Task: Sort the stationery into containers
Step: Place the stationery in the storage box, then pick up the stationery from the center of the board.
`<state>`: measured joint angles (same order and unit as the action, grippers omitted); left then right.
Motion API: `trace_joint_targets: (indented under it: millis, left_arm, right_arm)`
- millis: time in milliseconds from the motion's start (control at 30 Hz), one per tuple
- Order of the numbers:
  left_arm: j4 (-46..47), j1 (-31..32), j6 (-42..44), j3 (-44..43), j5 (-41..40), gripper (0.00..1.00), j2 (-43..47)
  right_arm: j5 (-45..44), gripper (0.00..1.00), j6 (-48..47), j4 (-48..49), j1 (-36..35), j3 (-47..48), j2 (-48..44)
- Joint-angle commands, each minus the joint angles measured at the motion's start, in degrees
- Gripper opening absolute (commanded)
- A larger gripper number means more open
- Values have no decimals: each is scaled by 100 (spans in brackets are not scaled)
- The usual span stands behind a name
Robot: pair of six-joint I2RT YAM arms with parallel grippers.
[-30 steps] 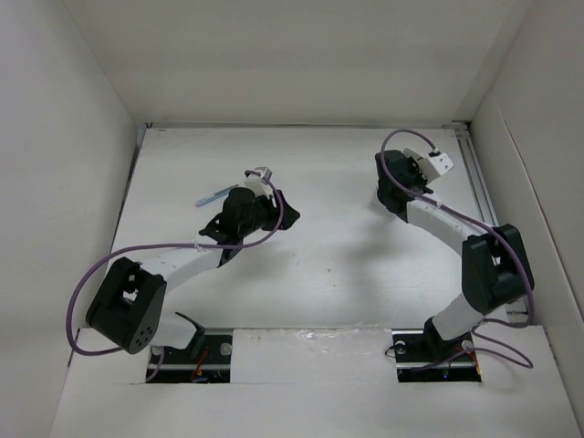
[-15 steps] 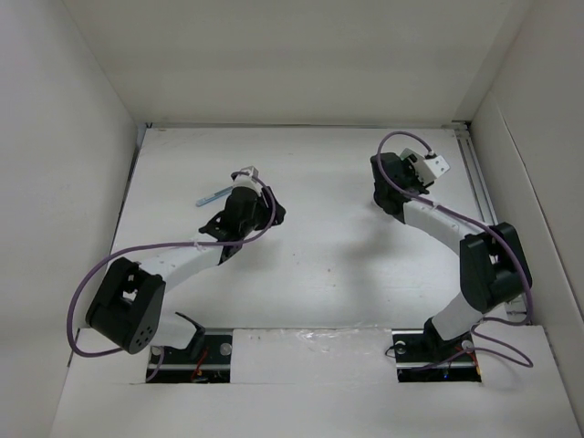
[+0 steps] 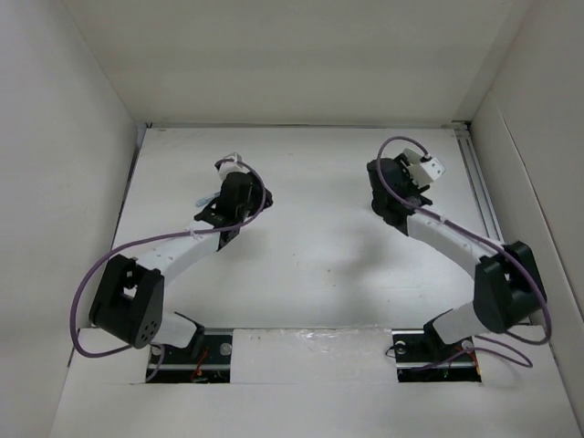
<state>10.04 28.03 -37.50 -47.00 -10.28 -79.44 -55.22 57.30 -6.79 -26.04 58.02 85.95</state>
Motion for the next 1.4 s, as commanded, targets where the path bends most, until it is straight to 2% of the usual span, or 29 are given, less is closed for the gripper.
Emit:
trace_joint_targets:
  millis: [0,100,133,200,233,267,400,467,500,567,700,933,1233,1367]
  left_arm:
    - [-319,-516,-565,-309,-212,44,-37]
    - [-599,-1263,-1196,-257,-141,42,-159]
    - [-600,-1422,-1303,-257,-141,42,-160]
    - [-407,-1748,-1532,-117,-70,42,-160]
    - [-337,-1835,-1628,-55,-70,42,-160]
    - [-223,-1906,-1803,-55,8,42,-212]
    - [-326,-2117,-2304,-230,70,42,-650]
    - [-843,-2196,-2551,-764,149,42,-1071]
    - [-1046,-2197,-2552,-766,149,42,-1213]
    - [-1355,-2197,-2631,-1098,79,38,-1451]
    - [-1313,-2258,-2833,-1101,79,36,-1601]
    - [-996,-2794,-3000,-1214,799,39,-2286]
    - [-1514,-2847,-3000,-1768,458,39,-2664]
    - [-2084,-2847,-2721,-2504,177,39,-3041]
  right_arm:
    - [379,67,115,19,-331,-176,-1129]
    - [1634,65,-34,142,-402,-457,-1772]
    - [1916,48,-130,143,-402,-458,-1879]
    - [2742,21,-245,143,-402,-520,-2038]
    - [2954,8,-298,90,-402,-520,-2160]
    - [3138,0,-298,38,-402,-520,-2162]
    - [3658,0,-377,-86,-402,-520,-2381]
    - [3816,9,-377,106,-402,-747,-2434]
    - [3817,10,-377,107,-402,-748,-2434]
    - [3992,15,-377,186,-402,-818,-2487]
    - [4230,27,-377,362,-402,-880,-2487]
    - [4519,28,-429,477,-402,-933,-2434]
    - [4626,30,-430,529,-402,-986,-2434]
    - [4626,30,-430,529,-402,-986,-2381]
